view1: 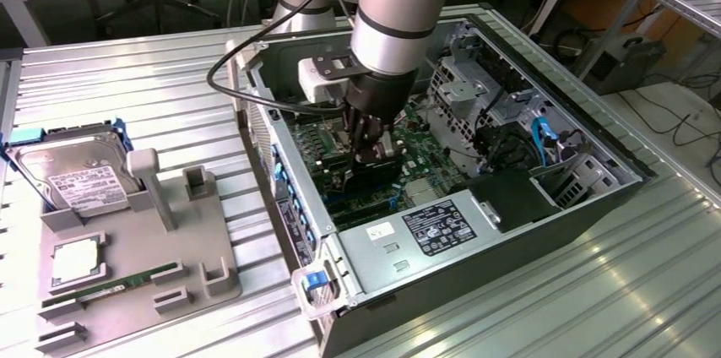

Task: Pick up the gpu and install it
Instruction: 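Insert the gpu into the slot, then press down on the gpu until it lock into place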

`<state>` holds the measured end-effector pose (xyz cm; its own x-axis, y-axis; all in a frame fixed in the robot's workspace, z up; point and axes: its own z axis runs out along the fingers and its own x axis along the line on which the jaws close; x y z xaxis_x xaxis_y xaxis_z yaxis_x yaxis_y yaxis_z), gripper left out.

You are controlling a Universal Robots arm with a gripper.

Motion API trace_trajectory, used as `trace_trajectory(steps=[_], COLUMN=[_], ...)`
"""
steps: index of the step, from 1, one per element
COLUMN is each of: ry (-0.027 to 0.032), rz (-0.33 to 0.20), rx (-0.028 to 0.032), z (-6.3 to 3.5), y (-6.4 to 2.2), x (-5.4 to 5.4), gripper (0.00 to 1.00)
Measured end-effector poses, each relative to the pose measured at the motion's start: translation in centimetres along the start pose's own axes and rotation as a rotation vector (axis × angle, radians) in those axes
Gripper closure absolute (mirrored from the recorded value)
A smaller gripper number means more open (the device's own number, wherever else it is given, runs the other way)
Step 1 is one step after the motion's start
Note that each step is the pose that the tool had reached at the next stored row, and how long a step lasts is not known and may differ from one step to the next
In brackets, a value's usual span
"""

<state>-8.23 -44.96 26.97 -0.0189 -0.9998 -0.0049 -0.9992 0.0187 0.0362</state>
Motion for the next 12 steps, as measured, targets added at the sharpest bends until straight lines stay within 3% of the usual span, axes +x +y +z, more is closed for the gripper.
trace_trajectory(steps=[2, 7, 12], ry=[-0.0014, 0.0000, -0.0001], rz=[0.000, 0.000, 0.000], rx=[0.0004, 0.0000, 0.0001], z=[-0.39, -2.87, -2.95], y=[0.02, 0.10, 0.10], x=[0.0, 0.0, 0.0], gripper=[0.89, 0.89, 0.89])
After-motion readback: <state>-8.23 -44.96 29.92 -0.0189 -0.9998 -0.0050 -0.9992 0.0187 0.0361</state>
